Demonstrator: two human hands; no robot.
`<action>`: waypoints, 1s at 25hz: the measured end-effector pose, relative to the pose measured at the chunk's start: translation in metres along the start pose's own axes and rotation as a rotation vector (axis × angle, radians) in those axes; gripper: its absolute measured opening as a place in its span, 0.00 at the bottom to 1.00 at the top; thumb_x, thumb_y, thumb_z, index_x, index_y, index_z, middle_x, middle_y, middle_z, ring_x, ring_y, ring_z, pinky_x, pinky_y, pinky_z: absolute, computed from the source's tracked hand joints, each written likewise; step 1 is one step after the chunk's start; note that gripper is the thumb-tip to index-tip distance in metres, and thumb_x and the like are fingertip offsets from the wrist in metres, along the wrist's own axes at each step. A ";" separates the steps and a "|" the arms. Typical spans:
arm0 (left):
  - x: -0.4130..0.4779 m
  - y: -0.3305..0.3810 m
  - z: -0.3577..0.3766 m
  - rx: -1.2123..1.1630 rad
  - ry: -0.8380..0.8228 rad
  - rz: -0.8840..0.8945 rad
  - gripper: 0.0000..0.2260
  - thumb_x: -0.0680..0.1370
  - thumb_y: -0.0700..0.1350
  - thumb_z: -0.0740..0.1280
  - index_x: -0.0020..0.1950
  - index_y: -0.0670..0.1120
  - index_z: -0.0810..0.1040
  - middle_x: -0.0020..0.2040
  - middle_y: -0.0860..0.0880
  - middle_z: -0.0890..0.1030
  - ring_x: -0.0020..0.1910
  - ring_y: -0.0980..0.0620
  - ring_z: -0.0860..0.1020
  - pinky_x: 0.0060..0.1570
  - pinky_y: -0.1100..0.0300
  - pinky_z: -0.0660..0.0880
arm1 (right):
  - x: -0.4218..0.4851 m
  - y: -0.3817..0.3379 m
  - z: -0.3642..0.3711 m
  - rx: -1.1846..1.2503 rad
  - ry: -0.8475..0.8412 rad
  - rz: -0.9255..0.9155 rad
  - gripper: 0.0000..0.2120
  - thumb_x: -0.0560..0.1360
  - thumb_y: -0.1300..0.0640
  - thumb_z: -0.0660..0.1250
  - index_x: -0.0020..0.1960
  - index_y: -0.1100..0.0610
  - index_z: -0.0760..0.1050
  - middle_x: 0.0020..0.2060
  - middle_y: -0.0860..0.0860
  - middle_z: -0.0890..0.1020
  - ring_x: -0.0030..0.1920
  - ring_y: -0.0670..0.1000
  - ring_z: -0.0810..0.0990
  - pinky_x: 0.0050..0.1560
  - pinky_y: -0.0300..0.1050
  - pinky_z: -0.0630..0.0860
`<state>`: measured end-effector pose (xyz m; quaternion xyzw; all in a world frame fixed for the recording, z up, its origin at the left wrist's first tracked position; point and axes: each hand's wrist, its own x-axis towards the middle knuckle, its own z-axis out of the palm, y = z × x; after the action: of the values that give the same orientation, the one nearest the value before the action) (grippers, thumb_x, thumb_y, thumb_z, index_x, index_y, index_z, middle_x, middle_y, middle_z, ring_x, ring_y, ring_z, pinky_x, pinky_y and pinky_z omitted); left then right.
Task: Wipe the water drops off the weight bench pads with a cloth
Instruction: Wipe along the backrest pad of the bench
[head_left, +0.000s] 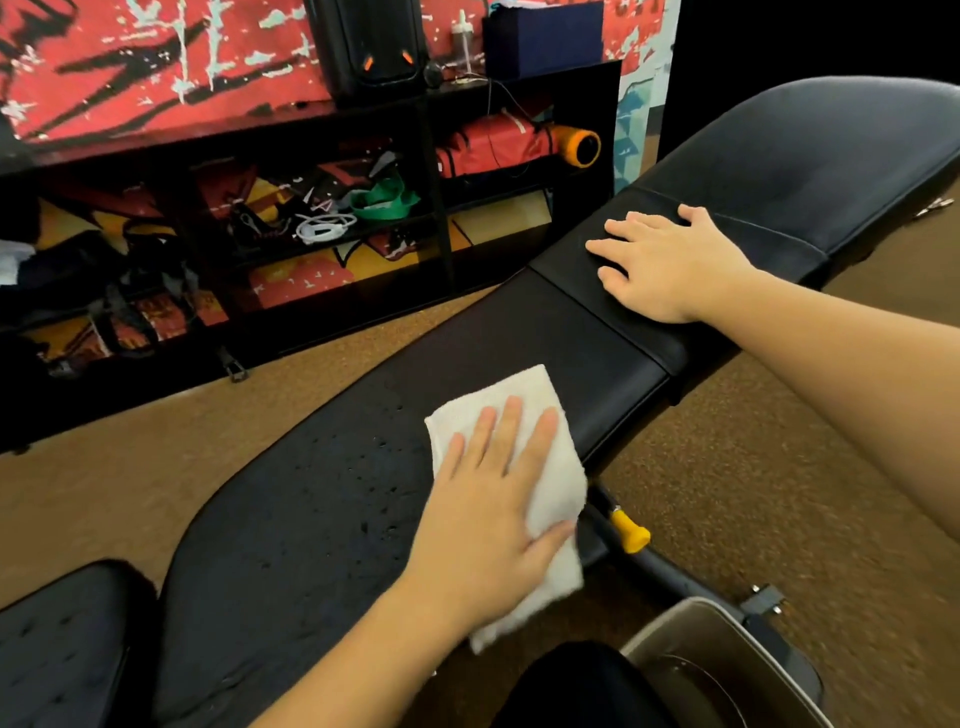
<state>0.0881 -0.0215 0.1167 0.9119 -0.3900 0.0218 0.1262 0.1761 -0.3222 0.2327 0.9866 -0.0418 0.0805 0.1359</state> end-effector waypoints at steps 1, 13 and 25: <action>-0.007 -0.009 0.001 0.004 -0.019 0.036 0.42 0.82 0.67 0.58 0.81 0.64 0.28 0.83 0.56 0.30 0.82 0.51 0.30 0.82 0.47 0.38 | 0.000 -0.001 0.000 0.002 -0.001 -0.005 0.27 0.84 0.40 0.43 0.82 0.44 0.54 0.83 0.49 0.56 0.82 0.52 0.52 0.78 0.66 0.49; 0.105 0.077 -0.009 0.100 0.099 -0.121 0.45 0.81 0.62 0.65 0.86 0.45 0.42 0.85 0.37 0.47 0.83 0.33 0.48 0.80 0.35 0.49 | -0.002 -0.005 -0.003 0.005 0.004 0.001 0.26 0.85 0.41 0.44 0.82 0.43 0.56 0.82 0.49 0.57 0.82 0.52 0.53 0.78 0.66 0.49; -0.053 -0.007 0.039 0.309 0.132 0.073 0.51 0.73 0.39 0.75 0.85 0.40 0.44 0.83 0.32 0.58 0.81 0.32 0.59 0.74 0.36 0.67 | -0.004 -0.004 -0.003 0.024 -0.018 -0.005 0.27 0.84 0.40 0.42 0.82 0.44 0.54 0.83 0.49 0.56 0.82 0.52 0.51 0.79 0.65 0.48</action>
<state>0.0544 0.0112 0.0706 0.9022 -0.4057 0.1459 0.0089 0.1718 -0.3174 0.2337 0.9890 -0.0394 0.0716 0.1236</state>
